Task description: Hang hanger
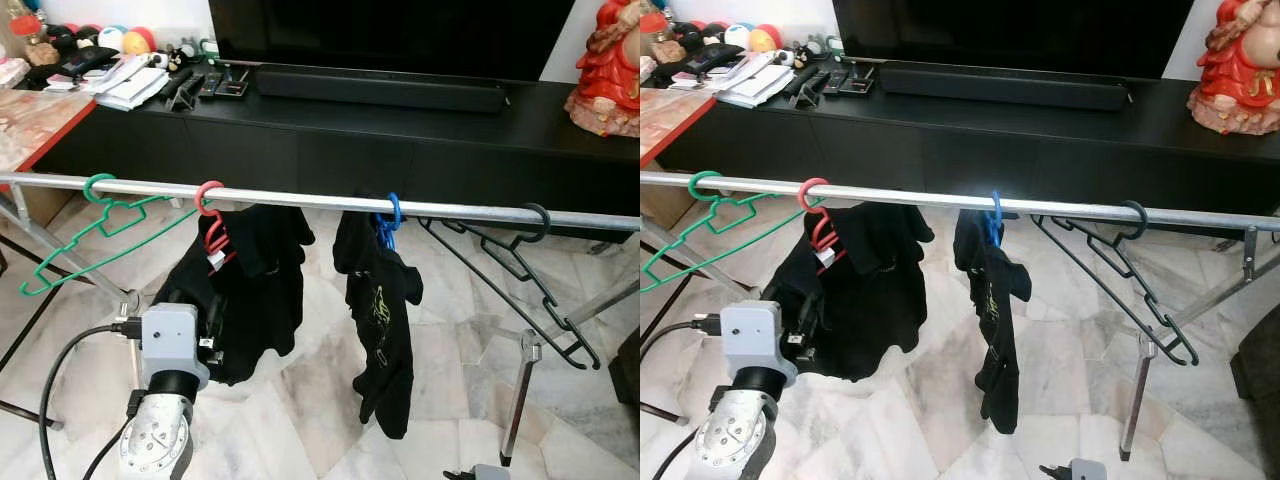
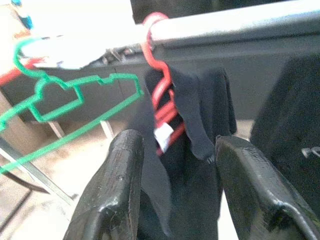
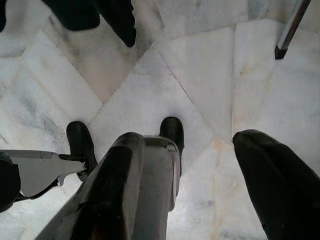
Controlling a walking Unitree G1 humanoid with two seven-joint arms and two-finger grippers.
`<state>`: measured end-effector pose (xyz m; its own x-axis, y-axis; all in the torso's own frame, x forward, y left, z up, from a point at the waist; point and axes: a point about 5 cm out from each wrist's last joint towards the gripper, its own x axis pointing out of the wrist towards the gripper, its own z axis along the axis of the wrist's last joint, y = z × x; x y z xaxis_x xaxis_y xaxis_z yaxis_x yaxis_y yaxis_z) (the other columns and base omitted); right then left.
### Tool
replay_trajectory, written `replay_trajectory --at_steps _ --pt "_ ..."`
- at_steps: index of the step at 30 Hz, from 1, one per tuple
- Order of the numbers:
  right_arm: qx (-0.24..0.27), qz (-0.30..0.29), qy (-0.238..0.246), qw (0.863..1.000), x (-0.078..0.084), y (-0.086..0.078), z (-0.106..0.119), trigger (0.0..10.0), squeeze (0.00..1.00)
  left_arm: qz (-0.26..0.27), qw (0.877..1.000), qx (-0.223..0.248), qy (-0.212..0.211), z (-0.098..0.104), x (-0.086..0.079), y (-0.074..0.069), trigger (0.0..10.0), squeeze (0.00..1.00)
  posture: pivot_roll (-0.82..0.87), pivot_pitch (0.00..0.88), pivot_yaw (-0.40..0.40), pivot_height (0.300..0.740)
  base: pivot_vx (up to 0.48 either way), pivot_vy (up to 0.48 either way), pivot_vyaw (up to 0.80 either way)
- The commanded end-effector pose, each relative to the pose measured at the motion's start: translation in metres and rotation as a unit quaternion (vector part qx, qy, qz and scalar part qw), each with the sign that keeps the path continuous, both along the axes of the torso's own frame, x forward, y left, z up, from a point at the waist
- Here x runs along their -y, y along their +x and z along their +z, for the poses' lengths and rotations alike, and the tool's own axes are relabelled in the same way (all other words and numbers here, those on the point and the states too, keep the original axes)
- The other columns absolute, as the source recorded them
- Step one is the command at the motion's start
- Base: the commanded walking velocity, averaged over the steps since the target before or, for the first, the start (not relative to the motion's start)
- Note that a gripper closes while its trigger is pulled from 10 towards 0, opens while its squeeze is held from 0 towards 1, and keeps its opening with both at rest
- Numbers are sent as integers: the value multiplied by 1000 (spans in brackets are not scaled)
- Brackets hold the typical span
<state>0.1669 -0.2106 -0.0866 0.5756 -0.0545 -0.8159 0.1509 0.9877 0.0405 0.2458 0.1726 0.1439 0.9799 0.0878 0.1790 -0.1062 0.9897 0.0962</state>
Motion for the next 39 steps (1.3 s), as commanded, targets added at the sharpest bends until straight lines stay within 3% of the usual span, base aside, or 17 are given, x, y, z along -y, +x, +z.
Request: replay_trajectory --at_steps 1,6,14,23,30,39 --pt "-12 -6 3 1000 1 -9 -4 10000 0 8 1000 23 11 8 -5 -1 10000 0 -2 188 26 740 0 0 0" --pt "-7 -8 2 1000 0 -8 -3 10000 0 22 998 58 15 23 -8 6 10000 0 -9 183 32 740 0 0 0" --pt "-11 -9 -3 1000 -3 -9 -4 10000 0 15 999 39 4 11 -4 9 10000 0 -19 143 26 740 0 0 0" --pt "1 -11 -9 1000 -2 -5 -2 10000 0 11 998 59 -4 19 1 17 10000 0 -19 133 20 740 0 0 0" --pt "6 -12 -8 1000 -1 -4 -2 10000 0 13 998 67 0 22 -1 16 10000 0 -16 132 20 740 281 0 0" --pt "6 -22 -21 1000 -4 -4 -2 10000 0 2 997 77 -5 28 1 27 10000 0 -13 105 55 740 320 0 0"
